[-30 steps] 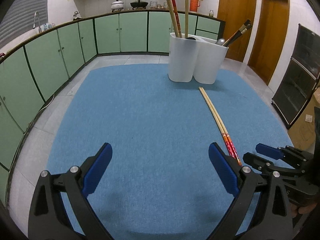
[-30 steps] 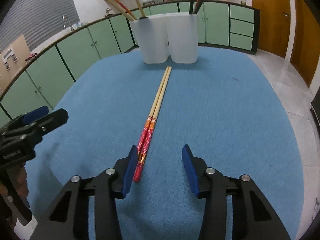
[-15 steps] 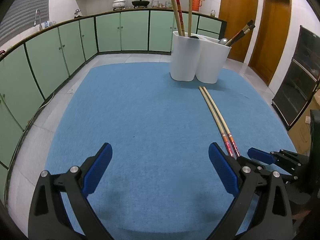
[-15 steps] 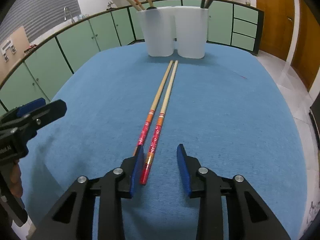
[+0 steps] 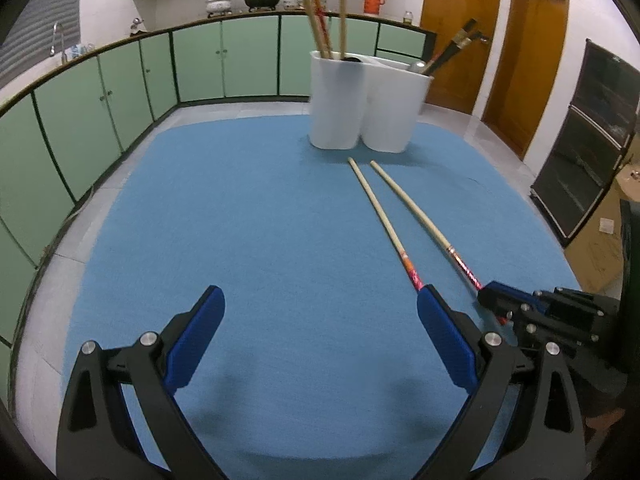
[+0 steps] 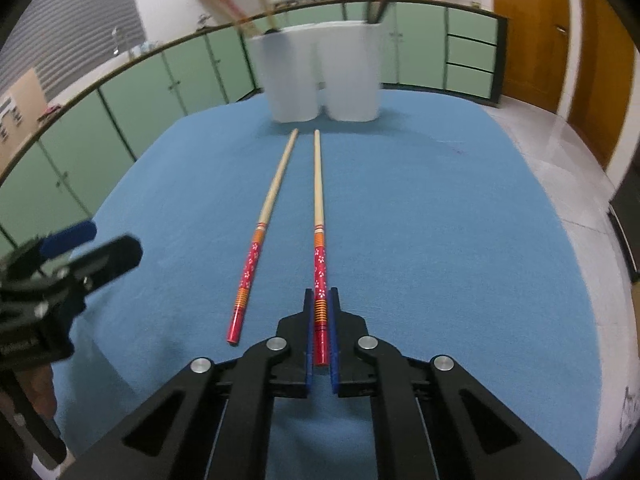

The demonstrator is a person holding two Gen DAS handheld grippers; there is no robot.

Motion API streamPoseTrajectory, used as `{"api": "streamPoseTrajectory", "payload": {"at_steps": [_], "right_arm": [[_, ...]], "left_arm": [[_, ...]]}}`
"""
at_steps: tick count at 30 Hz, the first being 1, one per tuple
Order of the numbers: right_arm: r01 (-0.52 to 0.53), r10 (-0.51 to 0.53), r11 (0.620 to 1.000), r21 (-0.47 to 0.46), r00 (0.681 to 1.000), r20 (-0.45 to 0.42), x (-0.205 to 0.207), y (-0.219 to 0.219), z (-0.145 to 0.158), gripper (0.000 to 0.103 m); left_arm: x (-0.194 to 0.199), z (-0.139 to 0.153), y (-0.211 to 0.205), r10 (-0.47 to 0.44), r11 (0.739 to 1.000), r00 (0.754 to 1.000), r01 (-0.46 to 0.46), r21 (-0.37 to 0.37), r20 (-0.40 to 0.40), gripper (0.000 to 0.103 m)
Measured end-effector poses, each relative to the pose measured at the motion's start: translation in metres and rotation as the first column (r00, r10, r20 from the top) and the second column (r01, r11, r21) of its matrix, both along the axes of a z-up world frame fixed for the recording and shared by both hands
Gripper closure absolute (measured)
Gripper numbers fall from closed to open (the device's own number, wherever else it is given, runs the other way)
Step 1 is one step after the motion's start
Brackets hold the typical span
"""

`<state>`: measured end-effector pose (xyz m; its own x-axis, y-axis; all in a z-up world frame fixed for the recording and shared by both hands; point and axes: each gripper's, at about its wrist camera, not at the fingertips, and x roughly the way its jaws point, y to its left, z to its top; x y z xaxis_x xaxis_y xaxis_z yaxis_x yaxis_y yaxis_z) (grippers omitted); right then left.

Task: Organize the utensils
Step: 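Lift the chopstick with the right gripper while the left gripper grasps the other chopstick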

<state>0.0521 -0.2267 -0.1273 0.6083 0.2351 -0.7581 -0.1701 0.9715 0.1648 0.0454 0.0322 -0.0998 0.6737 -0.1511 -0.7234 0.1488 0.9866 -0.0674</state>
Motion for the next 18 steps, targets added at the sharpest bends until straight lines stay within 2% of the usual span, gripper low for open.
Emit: {"api": "streamPoseTrajectory", "payload": {"at_steps": [7,12,13,15,18], "right_arm": [[0.105,-0.104,0.993,0.06,0.994,-0.024,-0.001,-0.036,-0.007,0.097],[0.127,-0.114,0.972,0.198,0.99,-0.079,0.005,-0.058,-0.015,0.097],[0.124,-0.109,0.97,0.211,0.99,-0.084,0.005,-0.06,-0.016,0.097],[0.13,-0.114,0.967,0.219,0.99,-0.084,0.005,-0.064,-0.016,0.094],[0.134,-0.121,0.966,0.22,0.99,-0.075,0.005,-0.068,-0.014,0.094]], "left_arm": [[-0.008,-0.011,-0.032,-0.068,0.998,0.997,0.068,-0.005,-0.027,0.009],[-0.011,-0.023,-0.051,-0.102,0.995,0.994,0.102,0.012,-0.05,0.01],[-0.011,-0.025,-0.054,-0.105,0.994,0.993,0.106,0.014,-0.057,0.011],[-0.01,-0.03,-0.059,-0.113,0.993,0.991,0.115,0.019,-0.076,0.024],[-0.008,-0.037,-0.064,-0.116,0.993,0.988,0.118,0.009,-0.104,0.031]]}}
